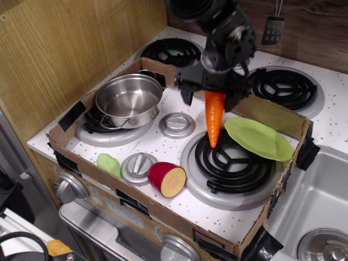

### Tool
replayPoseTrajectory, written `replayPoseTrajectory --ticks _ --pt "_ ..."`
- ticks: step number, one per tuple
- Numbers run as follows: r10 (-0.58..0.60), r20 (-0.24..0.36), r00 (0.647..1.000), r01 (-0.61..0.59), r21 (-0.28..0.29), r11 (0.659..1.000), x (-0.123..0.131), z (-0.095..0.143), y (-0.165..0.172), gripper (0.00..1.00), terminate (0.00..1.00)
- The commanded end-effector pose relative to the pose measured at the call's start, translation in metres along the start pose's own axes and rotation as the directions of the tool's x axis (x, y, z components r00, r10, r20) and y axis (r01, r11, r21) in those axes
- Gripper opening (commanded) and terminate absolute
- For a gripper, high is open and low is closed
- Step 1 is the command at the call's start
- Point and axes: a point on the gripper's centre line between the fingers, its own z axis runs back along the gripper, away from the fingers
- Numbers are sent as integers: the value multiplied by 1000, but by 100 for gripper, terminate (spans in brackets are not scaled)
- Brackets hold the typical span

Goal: Put carrot on plate

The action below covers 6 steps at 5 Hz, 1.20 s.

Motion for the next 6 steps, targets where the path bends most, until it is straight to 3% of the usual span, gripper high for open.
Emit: replayPoseTrajectory --ticks 1,2,3,4,6 --pt "29 0 1000 -29 -41 999 15 -5 5 0 0" --pt "-21 34 999 21 -6 1000 24 11 3 0 0" --pt "-73 32 997 72 28 997 31 29 5 0 0" --pt "-102 -9 995 102 52 993 36 54 -3 0 0" --pt "-95 -297 950 74 -83 994 5 74 -44 0 0"
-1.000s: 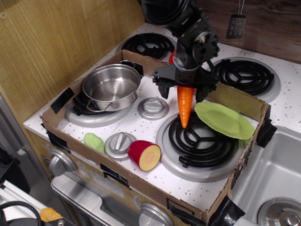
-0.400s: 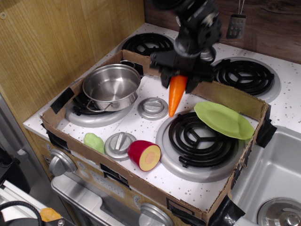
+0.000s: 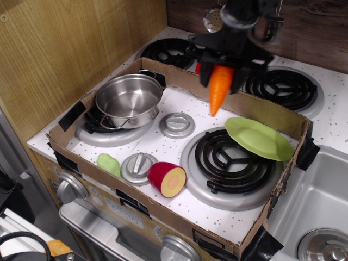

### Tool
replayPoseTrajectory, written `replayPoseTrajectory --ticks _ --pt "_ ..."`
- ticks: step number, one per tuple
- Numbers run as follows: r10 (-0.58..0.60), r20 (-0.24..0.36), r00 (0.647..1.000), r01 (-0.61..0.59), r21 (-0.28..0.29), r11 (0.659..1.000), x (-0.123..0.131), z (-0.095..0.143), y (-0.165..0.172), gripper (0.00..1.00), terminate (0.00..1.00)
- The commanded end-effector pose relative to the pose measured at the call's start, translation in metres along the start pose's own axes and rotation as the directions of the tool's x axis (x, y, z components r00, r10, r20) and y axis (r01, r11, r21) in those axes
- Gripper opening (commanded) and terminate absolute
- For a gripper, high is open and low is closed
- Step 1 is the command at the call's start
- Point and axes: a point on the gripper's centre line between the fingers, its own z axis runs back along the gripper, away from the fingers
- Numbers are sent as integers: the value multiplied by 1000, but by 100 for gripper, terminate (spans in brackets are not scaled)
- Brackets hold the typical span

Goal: Put carrot on plate

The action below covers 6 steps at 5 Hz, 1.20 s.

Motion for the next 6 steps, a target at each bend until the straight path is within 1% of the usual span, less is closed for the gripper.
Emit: replayPoseTrajectory --ticks 1,2,3,4,5,6 --pt "98 -208 973 -130 -145 981 -23 8 -43 0 0" --pt "202 -389 899 -270 -128 954 -38 0 -54 0 0" --pt "224 -474 851 -303 -96 948 -41 -8 -56 0 0" --pt "204 -477 855 -288 -108 952 -38 -14 -56 0 0" --pt "169 -428 888 -243 -126 962 -30 -15 -54 0 0" --pt "193 -328 925 -239 -106 965 -26 0 -58 100 0"
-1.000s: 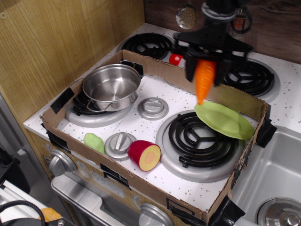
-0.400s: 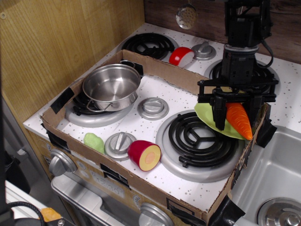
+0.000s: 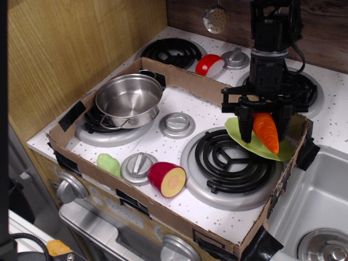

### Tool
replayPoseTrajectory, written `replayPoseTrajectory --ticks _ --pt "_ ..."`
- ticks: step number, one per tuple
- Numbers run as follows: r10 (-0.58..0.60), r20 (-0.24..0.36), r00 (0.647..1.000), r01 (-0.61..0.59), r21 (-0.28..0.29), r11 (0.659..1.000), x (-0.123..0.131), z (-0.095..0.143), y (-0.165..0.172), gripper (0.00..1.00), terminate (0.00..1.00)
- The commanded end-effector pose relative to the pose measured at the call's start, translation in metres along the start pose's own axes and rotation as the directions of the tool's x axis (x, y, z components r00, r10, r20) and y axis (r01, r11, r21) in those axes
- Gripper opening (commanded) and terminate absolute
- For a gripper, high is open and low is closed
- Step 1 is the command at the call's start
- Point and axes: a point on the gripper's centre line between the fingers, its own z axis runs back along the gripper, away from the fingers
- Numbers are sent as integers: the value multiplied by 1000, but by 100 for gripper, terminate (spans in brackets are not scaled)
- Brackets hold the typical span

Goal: Put carrot on plate

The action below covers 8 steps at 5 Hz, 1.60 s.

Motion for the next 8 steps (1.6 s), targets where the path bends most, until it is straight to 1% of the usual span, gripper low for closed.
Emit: replayPoseTrajectory --ticks 1,2,3,4,5,6,8 --pt "26 180 983 -19 -41 999 -4 49 -18 100 0" --pt "71 195 978 -61 -56 997 -10 60 -25 100 0" --pt "102 311 945 -119 38 992 -22 91 -29 100 0" --pt "95 350 932 -127 71 989 -29 107 -28 100 0" --pt "97 366 926 -133 75 988 -32 112 -25 100 0" --pt "37 464 885 -103 118 988 -30 117 -18 100 0" --pt "37 464 885 -103 118 988 -30 117 -18 100 0"
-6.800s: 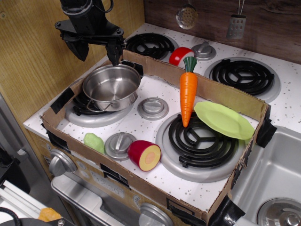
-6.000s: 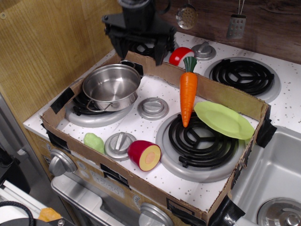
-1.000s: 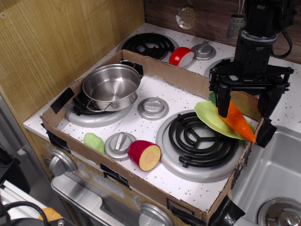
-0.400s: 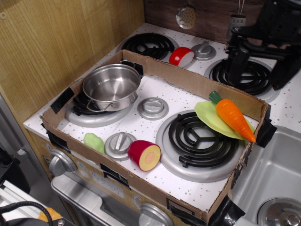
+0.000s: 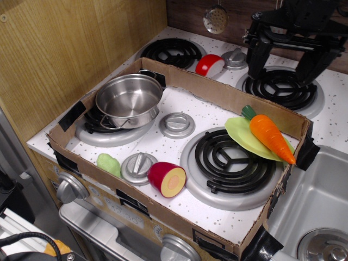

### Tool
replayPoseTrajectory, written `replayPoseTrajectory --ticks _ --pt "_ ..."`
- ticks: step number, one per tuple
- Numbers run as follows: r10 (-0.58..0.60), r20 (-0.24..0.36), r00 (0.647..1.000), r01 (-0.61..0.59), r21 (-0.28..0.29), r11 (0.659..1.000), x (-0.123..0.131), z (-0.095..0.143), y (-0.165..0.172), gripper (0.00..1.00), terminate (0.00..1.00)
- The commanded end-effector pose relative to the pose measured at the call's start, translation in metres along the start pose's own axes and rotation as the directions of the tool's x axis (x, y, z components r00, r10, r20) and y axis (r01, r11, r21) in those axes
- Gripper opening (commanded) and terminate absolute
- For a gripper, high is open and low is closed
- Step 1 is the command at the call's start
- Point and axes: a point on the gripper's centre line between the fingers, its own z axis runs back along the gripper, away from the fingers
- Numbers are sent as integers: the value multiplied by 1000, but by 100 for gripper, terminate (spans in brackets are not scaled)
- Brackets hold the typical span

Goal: Put carrot on plate

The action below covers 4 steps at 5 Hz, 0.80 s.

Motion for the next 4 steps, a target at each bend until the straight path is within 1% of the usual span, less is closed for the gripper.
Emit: replayPoseTrajectory --ticks 1,3,4 --pt "21 38 999 -20 -46 999 7 26 1 100 0" --pt "21 38 999 -20 -46 999 7 26 1 100 0" --pt "21 38 999 -20 -46 999 7 26 1 100 100"
